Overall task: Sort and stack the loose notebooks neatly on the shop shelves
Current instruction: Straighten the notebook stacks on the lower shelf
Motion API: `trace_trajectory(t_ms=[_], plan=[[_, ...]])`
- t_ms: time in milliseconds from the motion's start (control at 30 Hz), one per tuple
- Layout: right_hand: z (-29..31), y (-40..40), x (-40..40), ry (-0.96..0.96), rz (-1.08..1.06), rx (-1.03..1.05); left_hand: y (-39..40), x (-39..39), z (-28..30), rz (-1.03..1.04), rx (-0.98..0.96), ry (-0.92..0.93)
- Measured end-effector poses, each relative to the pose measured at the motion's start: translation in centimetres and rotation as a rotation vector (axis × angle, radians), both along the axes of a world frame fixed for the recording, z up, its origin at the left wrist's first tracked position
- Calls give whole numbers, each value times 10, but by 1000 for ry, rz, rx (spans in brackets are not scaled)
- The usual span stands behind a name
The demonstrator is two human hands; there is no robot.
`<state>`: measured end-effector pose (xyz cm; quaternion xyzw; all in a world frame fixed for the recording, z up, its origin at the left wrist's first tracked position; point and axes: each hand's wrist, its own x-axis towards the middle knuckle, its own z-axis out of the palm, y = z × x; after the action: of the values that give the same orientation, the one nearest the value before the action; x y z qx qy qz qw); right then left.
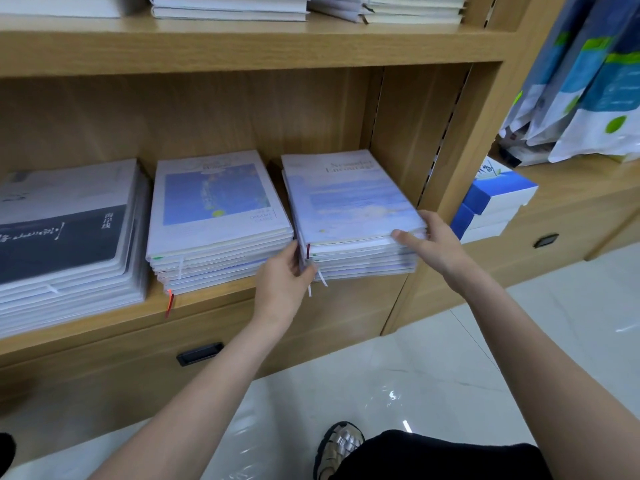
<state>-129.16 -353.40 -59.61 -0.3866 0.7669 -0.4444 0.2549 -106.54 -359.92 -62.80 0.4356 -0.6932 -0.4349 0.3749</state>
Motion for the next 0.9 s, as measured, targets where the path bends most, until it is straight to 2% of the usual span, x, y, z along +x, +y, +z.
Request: trace_trajectory(t_ms=[133,267,400,600,767,900], plan=[[4,5,-2,27,78,15,-2,-3,4,-5,-65,-83],[6,5,-1,178,101,84,-6,-6,5,18,-158,-198],[10,4,4,278,77,93,-6,-5,8,26,-186,-224],[14,3,8,306,80,105,-8,-3,12,-5,-194,-249],[15,3,11,289,77,123,-1,-4,7,0,-92,-183],[18,3,13,302,55,102,-3,-7,6,-9,-155,-293]])
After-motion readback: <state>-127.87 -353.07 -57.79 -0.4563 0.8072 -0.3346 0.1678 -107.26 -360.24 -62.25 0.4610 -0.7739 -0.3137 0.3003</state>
